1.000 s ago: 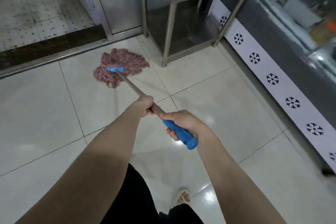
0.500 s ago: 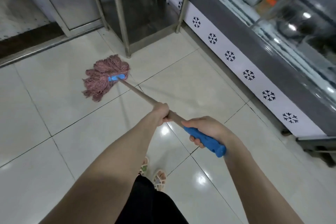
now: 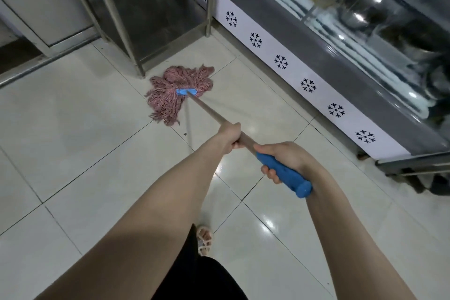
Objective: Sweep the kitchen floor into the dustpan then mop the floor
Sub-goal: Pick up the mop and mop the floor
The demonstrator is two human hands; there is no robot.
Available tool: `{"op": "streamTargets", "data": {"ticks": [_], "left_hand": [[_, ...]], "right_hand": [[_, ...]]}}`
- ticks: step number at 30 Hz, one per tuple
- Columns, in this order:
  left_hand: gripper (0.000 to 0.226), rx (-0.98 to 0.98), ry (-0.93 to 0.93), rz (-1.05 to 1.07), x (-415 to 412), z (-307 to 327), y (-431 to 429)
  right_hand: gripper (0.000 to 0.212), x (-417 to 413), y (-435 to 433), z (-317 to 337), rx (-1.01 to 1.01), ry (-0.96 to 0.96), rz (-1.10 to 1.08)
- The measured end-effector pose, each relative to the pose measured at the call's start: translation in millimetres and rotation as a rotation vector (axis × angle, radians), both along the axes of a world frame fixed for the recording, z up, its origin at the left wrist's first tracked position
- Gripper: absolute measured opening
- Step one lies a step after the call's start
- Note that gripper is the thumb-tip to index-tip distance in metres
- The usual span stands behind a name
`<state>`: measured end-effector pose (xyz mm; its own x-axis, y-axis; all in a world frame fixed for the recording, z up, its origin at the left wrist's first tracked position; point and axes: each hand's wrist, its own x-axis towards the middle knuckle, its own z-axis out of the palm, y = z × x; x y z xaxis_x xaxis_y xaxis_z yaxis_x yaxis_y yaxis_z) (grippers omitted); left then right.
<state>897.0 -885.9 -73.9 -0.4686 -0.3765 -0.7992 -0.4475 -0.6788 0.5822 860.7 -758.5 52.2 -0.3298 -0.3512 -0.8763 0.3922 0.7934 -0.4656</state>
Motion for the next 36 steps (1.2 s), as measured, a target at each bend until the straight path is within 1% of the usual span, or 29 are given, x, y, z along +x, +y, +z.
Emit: {"op": "streamTargets", "data": {"ticks": [3, 8, 13, 16, 19, 22, 25, 26, 30, 36], "left_hand": [[0.019, -0.04, -0.013, 0.027, -16.7, -7.3, -25.1], [0.033, -0.07, -0.049, 0.034, -45.6, -25.7, -85.2], [0.033, -0.085, -0.042, 0.074, -82.8, -26.5, -170.0], [0.037, -0.109, -0.078, 0.079, -103.2, -26.9, -220.9], [0.038, -0.099, -0.091, 0.102, -123.6, -30.7, -262.5], [0.04, -0.093, -0.107, 0.085, -139.1, -37.2, -273.2], [0.041, -0.083, -0.136, 0.043, -162.7, -35.4, -259.1], [0.04, -0.081, -0.141, 0.032, -167.8, -35.1, -253.9], [0.041, -0.087, -0.145, 0.015, -192.0, -31.0, -240.8], [0.042, -0.095, -0.161, -0.053, -219.0, -24.1, -198.6]], "right_hand": [[0.028, -17.6, -23.8, -6.4, -0.025, -0.004, -0.005], [0.03, -39.4, -80.9, -27.9, -0.069, -0.006, -0.033], [0.028, -76.6, -167.4, -35.8, -0.085, -0.04, -0.077], [0.029, -98.3, -220.6, -33.6, -0.087, -0.054, -0.077], [0.025, -120.2, -261.6, -39.4, -0.09, -0.086, -0.08], [0.024, -135.3, -270.5, -44.5, -0.075, -0.092, -0.069], [0.038, -159.3, -254.6, -46.6, -0.038, -0.047, -0.067], [0.039, -165.0, -248.5, -46.5, -0.037, -0.038, -0.065], [0.031, -188.3, -232.8, -41.9, -0.045, -0.039, -0.073], [0.037, -212.9, -190.5, -41.9, -0.044, -0.031, -0.097]]}}
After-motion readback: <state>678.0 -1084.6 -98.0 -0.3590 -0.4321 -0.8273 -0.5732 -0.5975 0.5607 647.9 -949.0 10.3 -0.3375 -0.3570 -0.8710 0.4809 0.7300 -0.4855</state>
